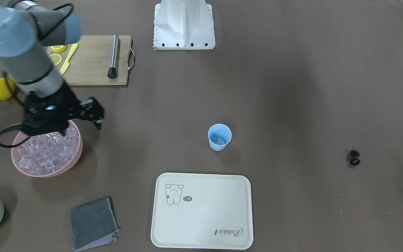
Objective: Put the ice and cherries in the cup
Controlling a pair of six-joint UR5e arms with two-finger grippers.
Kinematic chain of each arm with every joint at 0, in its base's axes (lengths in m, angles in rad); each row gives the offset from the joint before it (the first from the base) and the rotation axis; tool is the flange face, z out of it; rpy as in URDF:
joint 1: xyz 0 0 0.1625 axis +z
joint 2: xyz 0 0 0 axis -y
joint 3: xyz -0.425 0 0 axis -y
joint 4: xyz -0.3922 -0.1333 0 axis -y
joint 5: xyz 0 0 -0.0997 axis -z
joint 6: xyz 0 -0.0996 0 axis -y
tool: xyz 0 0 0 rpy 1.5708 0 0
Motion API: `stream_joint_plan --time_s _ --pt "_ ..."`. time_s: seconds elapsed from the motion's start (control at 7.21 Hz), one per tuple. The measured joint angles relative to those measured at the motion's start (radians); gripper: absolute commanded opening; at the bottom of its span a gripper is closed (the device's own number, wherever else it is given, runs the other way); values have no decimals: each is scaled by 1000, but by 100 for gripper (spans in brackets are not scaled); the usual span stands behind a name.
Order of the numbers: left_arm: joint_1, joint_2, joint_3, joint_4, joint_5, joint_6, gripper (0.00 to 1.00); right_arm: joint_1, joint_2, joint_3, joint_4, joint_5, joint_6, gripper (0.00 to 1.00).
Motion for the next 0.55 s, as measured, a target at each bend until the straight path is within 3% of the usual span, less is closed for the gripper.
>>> stream_joint_plan --time_s 0.28,0.55 --pt "62 -32 -6 -27 0 -50 98 246 -229 3 12 94 -387 99" --pt "157 -75 0 -33 34 -72 98 443 -370 -25 11 136 -653 99"
